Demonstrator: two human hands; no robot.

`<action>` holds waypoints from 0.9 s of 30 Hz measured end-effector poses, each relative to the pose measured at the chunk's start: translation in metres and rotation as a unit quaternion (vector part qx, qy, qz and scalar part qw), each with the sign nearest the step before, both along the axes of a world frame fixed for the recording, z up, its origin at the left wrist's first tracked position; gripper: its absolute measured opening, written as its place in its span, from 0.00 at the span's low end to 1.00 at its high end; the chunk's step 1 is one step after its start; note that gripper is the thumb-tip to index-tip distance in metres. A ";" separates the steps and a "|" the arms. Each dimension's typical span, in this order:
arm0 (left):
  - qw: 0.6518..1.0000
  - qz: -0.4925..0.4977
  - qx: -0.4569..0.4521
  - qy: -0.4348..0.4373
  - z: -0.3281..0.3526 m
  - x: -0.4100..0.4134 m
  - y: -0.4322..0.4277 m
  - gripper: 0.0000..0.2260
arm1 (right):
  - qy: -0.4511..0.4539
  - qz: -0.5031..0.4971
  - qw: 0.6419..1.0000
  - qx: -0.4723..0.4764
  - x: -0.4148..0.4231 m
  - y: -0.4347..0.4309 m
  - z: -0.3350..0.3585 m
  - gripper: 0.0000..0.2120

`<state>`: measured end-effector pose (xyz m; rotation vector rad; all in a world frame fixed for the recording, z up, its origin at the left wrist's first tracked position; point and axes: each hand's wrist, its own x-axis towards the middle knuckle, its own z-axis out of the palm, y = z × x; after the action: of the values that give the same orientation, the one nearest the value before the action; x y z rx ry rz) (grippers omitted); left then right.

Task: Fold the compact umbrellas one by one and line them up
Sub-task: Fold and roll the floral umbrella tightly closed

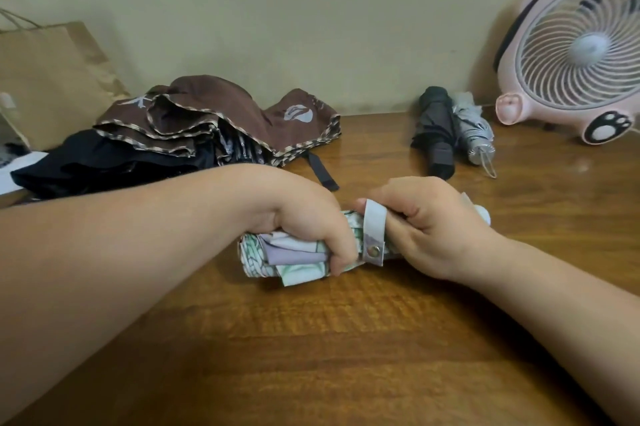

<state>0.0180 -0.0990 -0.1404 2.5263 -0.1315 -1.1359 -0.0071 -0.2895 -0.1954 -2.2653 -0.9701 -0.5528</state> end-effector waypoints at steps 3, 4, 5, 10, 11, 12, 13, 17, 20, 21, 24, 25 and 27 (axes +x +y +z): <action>0.992 -0.005 -0.018 0.125 -0.002 0.008 0.006 0.24 | -0.018 0.012 1.000 0.005 -0.002 0.002 0.001 0.15; 0.988 -0.014 -0.022 0.152 -0.003 0.010 0.009 0.29 | -0.014 0.023 1.000 0.008 -0.002 0.002 0.002 0.14; 0.984 -0.020 -0.025 0.173 -0.003 0.012 0.011 0.33 | -0.011 0.033 0.999 0.009 -0.003 0.003 0.003 0.14; 0.985 -0.116 0.080 -0.101 0.005 -0.002 0.000 0.28 | 0.019 -0.001 0.998 0.055 -0.001 0.008 0.007 0.22; 0.967 -0.140 0.111 -0.182 0.008 -0.012 -0.005 0.26 | 0.014 -0.015 0.998 0.053 0.000 0.008 0.006 0.23; 0.949 -0.154 0.131 -0.241 0.009 -0.021 -0.008 0.24 | 0.013 -0.028 0.998 0.047 0.002 0.008 0.005 0.23; 0.927 -0.167 0.151 -0.299 0.007 -0.031 -0.008 0.22 | 0.018 -0.038 0.998 0.042 0.003 0.009 0.003 0.22; 0.843 -0.198 0.220 -0.449 -0.006 -0.061 -0.014 0.19 | 0.097 -0.058 0.990 0.082 0.010 0.009 0.003 0.21; 0.866 -0.193 0.202 -0.414 -0.008 -0.064 -0.017 0.18 | 0.152 -0.029 0.982 0.113 0.007 0.005 0.006 0.22; 0.880 -0.194 0.191 -0.390 -0.007 -0.061 -0.016 0.15 | 0.160 -0.013 0.980 0.114 0.003 0.002 0.007 0.21; 0.949 -0.161 0.095 -0.255 0.003 -0.047 -0.010 0.11 | 0.148 0.019 0.980 0.128 -0.011 -0.003 0.011 0.21; 0.968 -0.146 0.060 -0.197 0.006 -0.041 -0.007 0.10 | 0.141 0.025 0.980 0.135 -0.013 -0.004 0.011 0.21; 0.982 -0.147 0.029 -0.118 0.010 -0.031 -0.001 0.21 | 0.128 0.036 0.983 0.130 -0.017 -0.004 0.011 0.21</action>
<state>-0.0127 -0.0997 -0.1304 2.7523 -0.5573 -0.9454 -0.0245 -0.2936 -0.1845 -2.0003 -0.7964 -0.3254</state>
